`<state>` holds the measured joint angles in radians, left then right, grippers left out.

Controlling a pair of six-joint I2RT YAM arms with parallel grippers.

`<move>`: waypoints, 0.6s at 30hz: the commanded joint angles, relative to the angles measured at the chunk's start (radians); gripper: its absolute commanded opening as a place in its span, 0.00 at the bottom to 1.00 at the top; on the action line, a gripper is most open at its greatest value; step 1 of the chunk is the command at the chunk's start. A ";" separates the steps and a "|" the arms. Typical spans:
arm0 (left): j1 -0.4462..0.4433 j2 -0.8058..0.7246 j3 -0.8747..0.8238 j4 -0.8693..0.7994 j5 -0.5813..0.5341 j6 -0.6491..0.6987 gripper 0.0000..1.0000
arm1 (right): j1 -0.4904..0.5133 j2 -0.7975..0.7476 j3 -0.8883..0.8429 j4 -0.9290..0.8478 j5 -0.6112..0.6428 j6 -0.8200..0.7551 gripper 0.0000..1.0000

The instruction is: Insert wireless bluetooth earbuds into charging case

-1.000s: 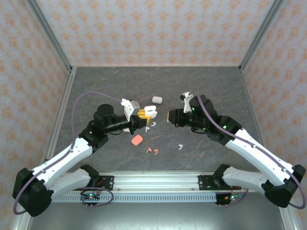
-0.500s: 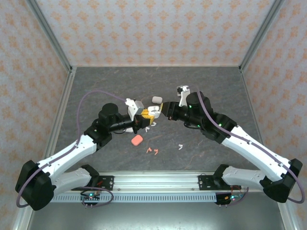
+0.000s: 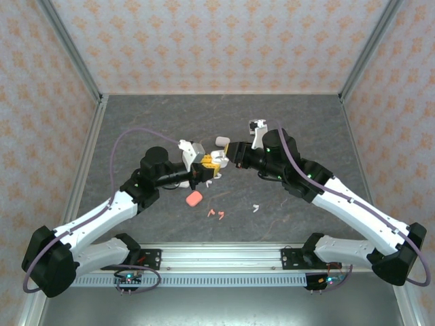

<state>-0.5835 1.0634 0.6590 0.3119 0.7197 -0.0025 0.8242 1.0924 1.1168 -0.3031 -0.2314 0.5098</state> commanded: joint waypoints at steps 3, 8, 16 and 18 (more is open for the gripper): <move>-0.018 -0.017 0.020 0.049 -0.036 0.007 0.00 | 0.009 -0.002 0.013 0.048 0.013 0.024 0.20; -0.022 -0.020 0.020 0.050 -0.052 0.012 0.00 | 0.014 0.004 -0.006 0.066 0.020 0.048 0.20; -0.031 -0.015 0.023 0.047 -0.058 0.015 0.00 | 0.034 0.037 -0.005 0.073 0.032 0.053 0.20; -0.030 -0.016 0.024 0.047 -0.060 0.017 0.00 | 0.039 0.043 -0.003 0.062 0.039 0.049 0.20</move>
<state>-0.6037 1.0630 0.6590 0.3119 0.6792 0.0006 0.8528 1.1301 1.1164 -0.2600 -0.2218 0.5503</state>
